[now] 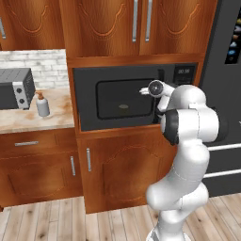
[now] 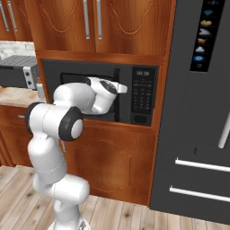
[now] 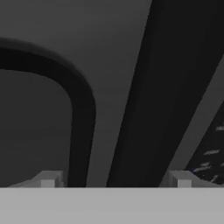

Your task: Pick the mug from the counter and place it inside the microwave. Then close the microwave.

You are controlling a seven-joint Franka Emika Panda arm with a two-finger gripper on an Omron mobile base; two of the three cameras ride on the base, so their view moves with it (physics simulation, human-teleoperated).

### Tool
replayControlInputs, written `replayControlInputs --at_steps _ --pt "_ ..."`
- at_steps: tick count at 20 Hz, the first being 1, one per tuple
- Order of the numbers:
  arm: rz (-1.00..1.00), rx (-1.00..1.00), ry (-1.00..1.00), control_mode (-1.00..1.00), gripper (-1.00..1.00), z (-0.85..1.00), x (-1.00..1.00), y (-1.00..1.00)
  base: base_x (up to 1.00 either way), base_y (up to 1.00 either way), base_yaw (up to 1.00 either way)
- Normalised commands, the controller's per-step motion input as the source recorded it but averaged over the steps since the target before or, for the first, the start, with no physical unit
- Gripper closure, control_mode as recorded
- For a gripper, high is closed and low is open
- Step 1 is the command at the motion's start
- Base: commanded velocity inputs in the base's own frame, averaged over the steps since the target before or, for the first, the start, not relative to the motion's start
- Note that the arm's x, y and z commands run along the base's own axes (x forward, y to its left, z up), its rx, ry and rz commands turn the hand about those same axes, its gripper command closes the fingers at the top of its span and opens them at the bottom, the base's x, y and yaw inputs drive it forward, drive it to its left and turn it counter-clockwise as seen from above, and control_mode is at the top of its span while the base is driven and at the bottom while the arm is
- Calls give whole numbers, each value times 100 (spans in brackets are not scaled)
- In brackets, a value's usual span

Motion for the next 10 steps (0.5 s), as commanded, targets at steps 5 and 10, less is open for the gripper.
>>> replayControlInputs --at_steps 5,10 --pt "9 7 0 -100 -100 0 37 -13 0 0 0" --pt "7 3 0 -100 -100 0 15 -12 0 0 0"
